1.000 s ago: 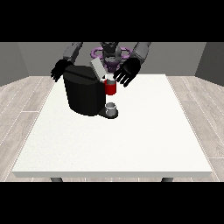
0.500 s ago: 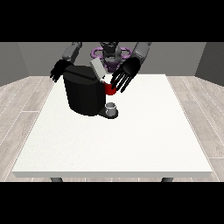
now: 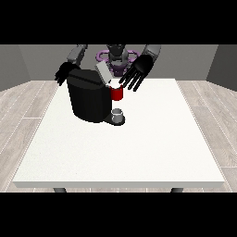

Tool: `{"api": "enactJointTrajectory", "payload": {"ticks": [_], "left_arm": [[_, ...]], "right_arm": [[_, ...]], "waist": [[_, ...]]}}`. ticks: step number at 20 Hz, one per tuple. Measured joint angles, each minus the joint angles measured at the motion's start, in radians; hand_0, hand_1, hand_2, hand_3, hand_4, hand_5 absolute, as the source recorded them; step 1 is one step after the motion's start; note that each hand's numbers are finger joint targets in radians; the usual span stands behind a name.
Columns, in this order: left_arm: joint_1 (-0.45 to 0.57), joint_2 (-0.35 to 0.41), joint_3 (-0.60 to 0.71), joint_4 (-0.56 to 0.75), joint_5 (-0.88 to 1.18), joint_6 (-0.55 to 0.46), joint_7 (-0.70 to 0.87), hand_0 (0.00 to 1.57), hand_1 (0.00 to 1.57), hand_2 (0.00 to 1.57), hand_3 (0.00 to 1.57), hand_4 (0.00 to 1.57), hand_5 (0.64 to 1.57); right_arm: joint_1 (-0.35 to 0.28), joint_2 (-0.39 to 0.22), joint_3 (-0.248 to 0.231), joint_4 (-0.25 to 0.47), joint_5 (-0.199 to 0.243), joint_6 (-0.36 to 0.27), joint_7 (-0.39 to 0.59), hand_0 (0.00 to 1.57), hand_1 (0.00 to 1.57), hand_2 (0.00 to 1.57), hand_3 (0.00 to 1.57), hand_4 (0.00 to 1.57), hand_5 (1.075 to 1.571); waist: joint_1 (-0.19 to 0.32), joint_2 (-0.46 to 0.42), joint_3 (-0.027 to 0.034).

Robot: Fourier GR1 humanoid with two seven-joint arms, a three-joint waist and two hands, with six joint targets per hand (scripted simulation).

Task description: Insert the coffee pod into the coffee machine and close the lid

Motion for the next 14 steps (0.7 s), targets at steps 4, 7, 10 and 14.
{"api": "enactJointTrajectory", "payload": {"ticks": [4,7,10,14], "left_arm": [[0.017,-0.025,-0.003,-0.015,-0.003,-0.002,0.018,0.0,0.0,0.0,0.0,0.0,1.571],[0.063,-0.059,0.008,-0.027,0.018,-0.001,0.018,0.0,0.0,0.0,0.0,0.0,1.571],[0.109,-0.106,0.055,-0.034,0.08,-0.001,0.02,0.0,0.0,0.0,0.0,0.0,1.571],[0.191,-0.165,0.158,-0.034,0.207,0.002,-0.015,0.0,0.0,0.0,0.0,0.24,1.571]], "right_arm": [[0.023,0.006,-0.005,0.011,-0.008,0.001,-0.011,0.0,0.0,0.0,0.0,0.43,1.571],[0.061,0.004,-0.011,0.016,-0.014,0.005,-0.015,0.0,0.0,0.0,0.0,0.42,1.571],[0.095,0.0,-0.028,0.023,-0.026,0.006,-0.022,0.0,0.0,0.0,0.0,0.4,1.571],[0.146,-0.014,-0.04,0.011,-0.04,0.023,-0.027,0.0,0.0,0.0,0.0,0.43,1.571]], "waist": [[0.016,-0.04,-0.0002],[0.042,-0.093,-0.0002],[0.079,-0.149,-0.0004],[0.122,-0.225,-0.0015]]}}
